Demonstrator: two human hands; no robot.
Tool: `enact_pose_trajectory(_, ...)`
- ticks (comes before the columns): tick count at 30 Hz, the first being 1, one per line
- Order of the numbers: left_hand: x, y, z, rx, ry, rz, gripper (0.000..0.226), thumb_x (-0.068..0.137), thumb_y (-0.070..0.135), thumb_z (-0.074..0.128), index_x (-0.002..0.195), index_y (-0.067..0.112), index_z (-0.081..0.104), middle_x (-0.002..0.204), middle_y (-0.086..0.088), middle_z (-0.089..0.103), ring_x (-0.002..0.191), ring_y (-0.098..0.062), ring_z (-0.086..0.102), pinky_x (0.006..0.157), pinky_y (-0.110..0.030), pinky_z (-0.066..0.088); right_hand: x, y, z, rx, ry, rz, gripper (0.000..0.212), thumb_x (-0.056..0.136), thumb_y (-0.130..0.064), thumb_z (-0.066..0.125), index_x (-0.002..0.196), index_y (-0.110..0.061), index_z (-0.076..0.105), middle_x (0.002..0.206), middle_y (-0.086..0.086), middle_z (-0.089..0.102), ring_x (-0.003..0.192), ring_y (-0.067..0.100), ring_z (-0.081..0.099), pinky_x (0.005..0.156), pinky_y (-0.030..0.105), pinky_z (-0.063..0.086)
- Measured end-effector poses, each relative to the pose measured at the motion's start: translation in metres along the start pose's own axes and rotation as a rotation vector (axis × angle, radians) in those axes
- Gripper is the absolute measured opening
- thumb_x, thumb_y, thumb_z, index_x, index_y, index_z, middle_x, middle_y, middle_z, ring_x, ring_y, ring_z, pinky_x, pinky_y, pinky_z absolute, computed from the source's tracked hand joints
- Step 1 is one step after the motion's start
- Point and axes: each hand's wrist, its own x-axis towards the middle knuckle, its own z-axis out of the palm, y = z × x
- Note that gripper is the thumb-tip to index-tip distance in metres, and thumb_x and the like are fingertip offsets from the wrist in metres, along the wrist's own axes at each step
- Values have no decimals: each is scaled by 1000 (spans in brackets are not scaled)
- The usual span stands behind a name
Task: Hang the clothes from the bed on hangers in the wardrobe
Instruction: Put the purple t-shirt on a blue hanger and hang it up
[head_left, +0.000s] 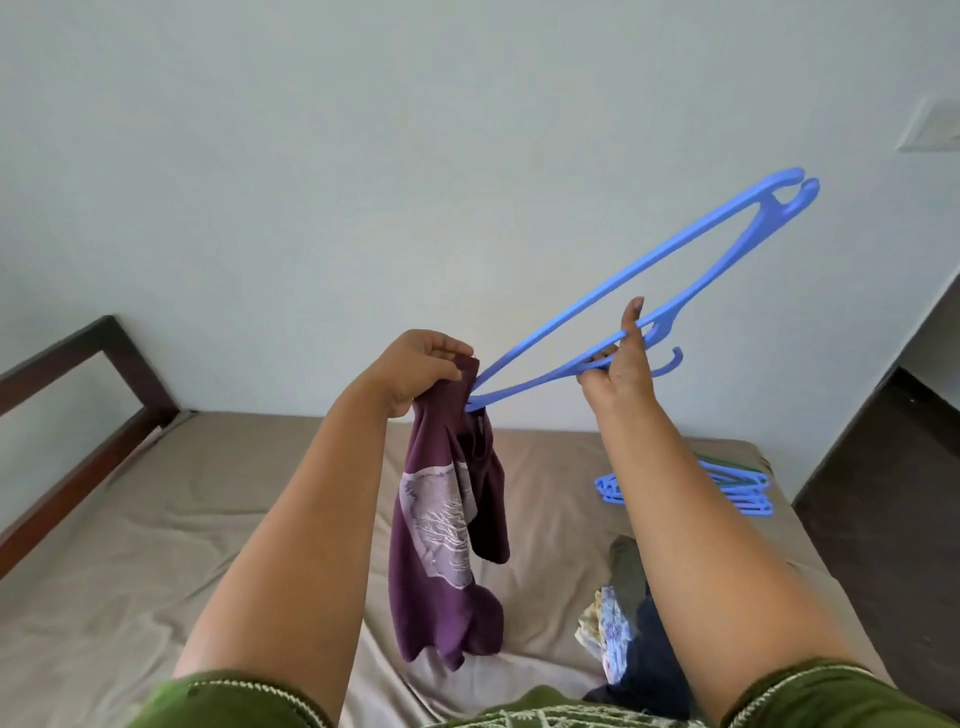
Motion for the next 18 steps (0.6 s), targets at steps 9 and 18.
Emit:
enact_pose_trajectory(9,-12,25,-7,-232,-39,30,28,82,-12,57,98,5,72,90,-11,72,79,-19,67,75,-27,58,-9,42,11,-470,135,-218,61,74,-29,82,111,-10,37,83,1,54,68,16,54,55,23,42)
enact_pose_trajectory(18,-18,24,-2,-136,-83,-56,14,91,1,59,96,12,66,88,-6,65,74,-16,60,68,-25,50,-28,25,44,-508,90,-303,55,78,-30,80,110,-12,40,77,-3,50,64,16,53,57,22,40)
